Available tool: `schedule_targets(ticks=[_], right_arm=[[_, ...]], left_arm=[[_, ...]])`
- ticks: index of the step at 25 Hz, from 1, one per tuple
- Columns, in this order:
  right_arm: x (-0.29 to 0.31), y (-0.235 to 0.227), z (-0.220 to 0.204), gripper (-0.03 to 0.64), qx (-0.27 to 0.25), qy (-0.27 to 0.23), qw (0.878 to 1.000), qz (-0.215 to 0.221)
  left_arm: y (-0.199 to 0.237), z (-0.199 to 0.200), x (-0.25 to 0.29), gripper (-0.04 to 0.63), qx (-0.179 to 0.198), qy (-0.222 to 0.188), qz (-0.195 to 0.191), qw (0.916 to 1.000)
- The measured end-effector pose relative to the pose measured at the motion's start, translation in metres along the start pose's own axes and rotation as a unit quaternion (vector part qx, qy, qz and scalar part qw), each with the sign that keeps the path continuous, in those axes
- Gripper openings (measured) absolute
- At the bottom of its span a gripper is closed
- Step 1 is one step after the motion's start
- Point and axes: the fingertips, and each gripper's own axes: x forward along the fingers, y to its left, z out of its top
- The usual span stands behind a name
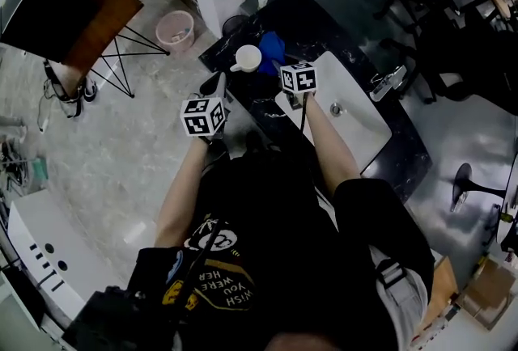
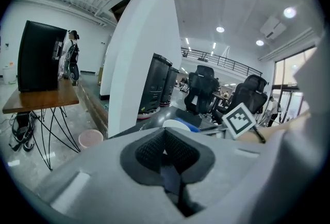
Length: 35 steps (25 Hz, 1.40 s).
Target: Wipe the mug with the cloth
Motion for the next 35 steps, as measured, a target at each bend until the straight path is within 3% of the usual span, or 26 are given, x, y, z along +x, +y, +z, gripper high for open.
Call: schedule_targets(ticks=[2, 5, 10, 13, 17, 20, 25, 27, 29, 32, 35], right_arm=[[-0.010, -0.002, 0.012, 0.132, 0.003, -0.028, 1.000, -0.008], [-0.013, 0.008, 0.015, 0.132, -0.043, -0.018, 0.999, -0.002], [-0.044, 0.063, -0.020, 0.127, -0.074, 0.015, 0.993, 0.090], [-0.056, 0.081, -0.029, 0.126, -0.086, 0.019, 0.986, 0.142], [-0.056, 0.028, 0.001, 0.124, -0.037, -0.031, 0.996, 0.078], [-0.042, 0.017, 0.009, 0.123, -0.051, -0.029, 0.997, 0.050], [-0.049, 0.082, -0.029, 0.123, -0.104, 0.030, 0.981, 0.160], [-0.061, 0.096, -0.036, 0.123, -0.127, 0.032, 0.975, 0.181], [-0.067, 0.079, -0.026, 0.123, -0.116, 0.011, 0.982, 0.149], [-0.066, 0.027, 0.014, 0.121, -0.049, -0.055, 0.996, 0.059], [-0.047, 0.009, 0.044, 0.121, -0.070, -0.077, 0.994, 0.020]], left_arm=[[0.009, 0.006, 0.015, 0.003, 0.022, -0.004, 0.025, 0.9994], [0.019, 0.010, 0.045, 0.003, 0.055, 0.000, 0.052, 0.9972], [-0.006, -0.004, 0.077, 0.003, 0.098, 0.033, -0.006, 0.9946], [-0.011, -0.003, 0.080, 0.003, 0.082, 0.024, -0.013, 0.9962], [-0.008, -0.004, 0.080, 0.003, 0.073, 0.022, -0.002, 0.9971], [-0.005, -0.002, 0.080, 0.003, 0.050, 0.016, 0.005, 0.9986], [-0.009, -0.004, 0.079, 0.003, 0.067, 0.024, 0.008, 0.9974], [-0.010, -0.003, 0.079, 0.003, 0.064, 0.023, 0.006, 0.9976], [-0.008, -0.001, 0.076, 0.003, 0.061, 0.019, 0.009, 0.9979], [-0.006, 0.006, 0.071, 0.003, 0.062, 0.000, 0.023, 0.9978], [-0.005, 0.007, 0.072, 0.003, 0.062, 0.001, 0.022, 0.9979]])
